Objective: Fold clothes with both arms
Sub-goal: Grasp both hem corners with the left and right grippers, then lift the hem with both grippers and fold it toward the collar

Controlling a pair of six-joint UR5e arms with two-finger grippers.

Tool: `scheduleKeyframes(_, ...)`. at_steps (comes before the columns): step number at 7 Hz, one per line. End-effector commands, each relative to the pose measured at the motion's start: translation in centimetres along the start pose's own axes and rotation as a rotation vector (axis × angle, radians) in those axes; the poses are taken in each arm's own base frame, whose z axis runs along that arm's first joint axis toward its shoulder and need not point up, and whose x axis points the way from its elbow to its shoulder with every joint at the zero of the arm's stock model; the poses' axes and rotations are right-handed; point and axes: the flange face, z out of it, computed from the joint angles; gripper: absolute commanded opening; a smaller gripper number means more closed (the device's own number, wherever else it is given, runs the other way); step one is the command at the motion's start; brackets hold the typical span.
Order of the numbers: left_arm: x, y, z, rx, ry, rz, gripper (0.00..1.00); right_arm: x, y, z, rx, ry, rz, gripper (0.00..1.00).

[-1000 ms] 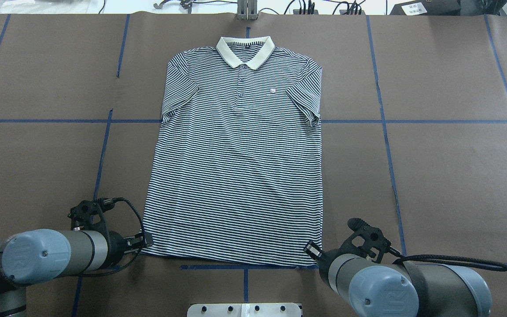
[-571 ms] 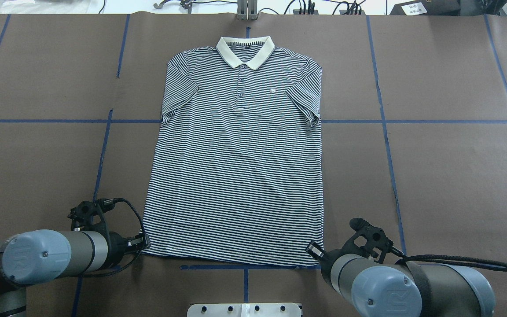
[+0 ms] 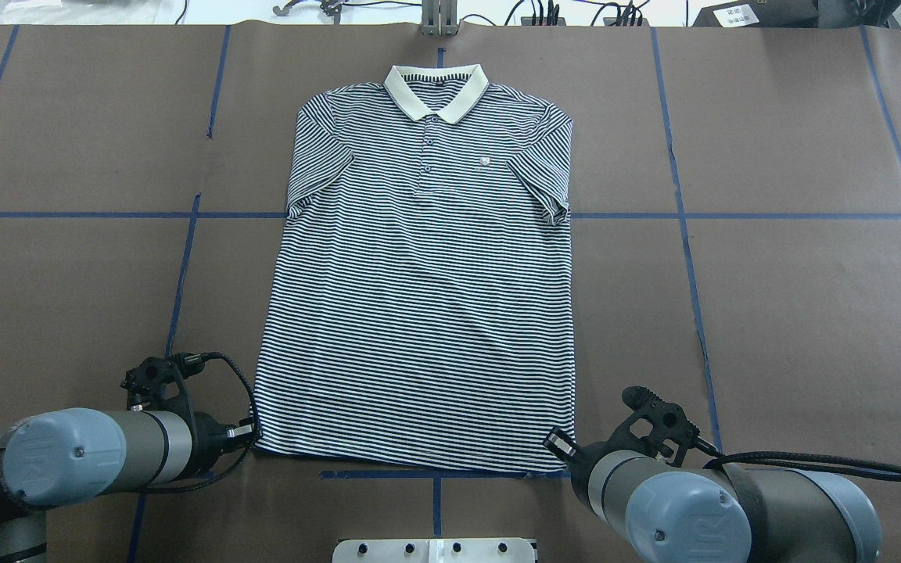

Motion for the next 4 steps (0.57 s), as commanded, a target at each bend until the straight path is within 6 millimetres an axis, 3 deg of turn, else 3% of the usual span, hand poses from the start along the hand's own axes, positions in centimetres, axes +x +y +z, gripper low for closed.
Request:
scheduleKeyframes(1, 1.4, 0.4, -2.4, -0.011, 0.038, -0.01, 0.0, 0.7, -0.5, -0.5, 0.0, 0.003, -0.001, 0.0)
scheduleKeyframes(4, 4.4, 5.8, -10.0, -0.097, 0.021, -0.069, 0.0, 3.8, -2.4, -3.5, -0.028, 0.025, -0.008, 0.0)
